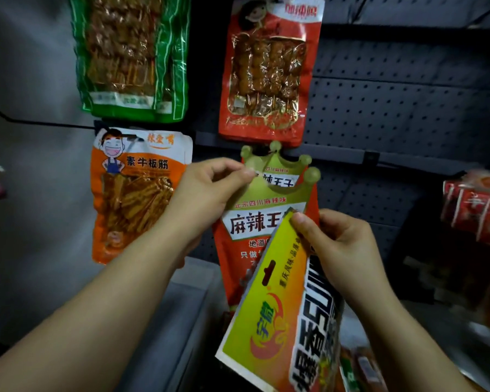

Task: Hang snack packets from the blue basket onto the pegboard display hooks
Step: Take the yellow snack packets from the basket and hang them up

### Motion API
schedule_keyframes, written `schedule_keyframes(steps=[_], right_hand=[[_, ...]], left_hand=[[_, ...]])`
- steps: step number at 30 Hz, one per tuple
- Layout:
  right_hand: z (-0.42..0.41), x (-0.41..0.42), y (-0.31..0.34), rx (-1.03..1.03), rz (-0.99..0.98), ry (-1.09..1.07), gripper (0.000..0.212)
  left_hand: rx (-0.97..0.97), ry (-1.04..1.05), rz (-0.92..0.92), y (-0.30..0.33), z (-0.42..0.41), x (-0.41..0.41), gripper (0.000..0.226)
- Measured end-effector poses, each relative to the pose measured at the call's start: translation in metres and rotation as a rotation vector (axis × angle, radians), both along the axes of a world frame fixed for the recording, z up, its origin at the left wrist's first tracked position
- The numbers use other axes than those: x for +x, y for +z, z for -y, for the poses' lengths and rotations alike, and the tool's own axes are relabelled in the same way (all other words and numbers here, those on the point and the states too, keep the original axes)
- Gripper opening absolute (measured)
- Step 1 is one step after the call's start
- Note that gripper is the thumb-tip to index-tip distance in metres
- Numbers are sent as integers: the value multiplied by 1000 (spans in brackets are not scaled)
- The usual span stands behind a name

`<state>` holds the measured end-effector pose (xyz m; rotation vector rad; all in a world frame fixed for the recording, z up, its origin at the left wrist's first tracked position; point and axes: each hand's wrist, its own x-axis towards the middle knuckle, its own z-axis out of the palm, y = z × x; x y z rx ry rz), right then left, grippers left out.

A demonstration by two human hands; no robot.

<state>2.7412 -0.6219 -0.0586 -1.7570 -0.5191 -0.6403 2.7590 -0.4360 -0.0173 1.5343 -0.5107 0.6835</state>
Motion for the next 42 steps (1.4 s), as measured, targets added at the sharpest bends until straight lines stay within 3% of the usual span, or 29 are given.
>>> schedule_keyframes(steps=[8,25,36,42], right_hand=[[-4,-4,12,51,93,-54,21],[-7,4,13,76,46,0,18],[-4,11,5,106,-43,-1,19],[-4,30,-3,120,-100,-51,14]], left_hand=[[0,-68,115,25,0,1,13],[-29,-77,-103,41,0,4,21],[59,-32,-153,37,0,18,11],[83,41,-90,36,4,38,11]])
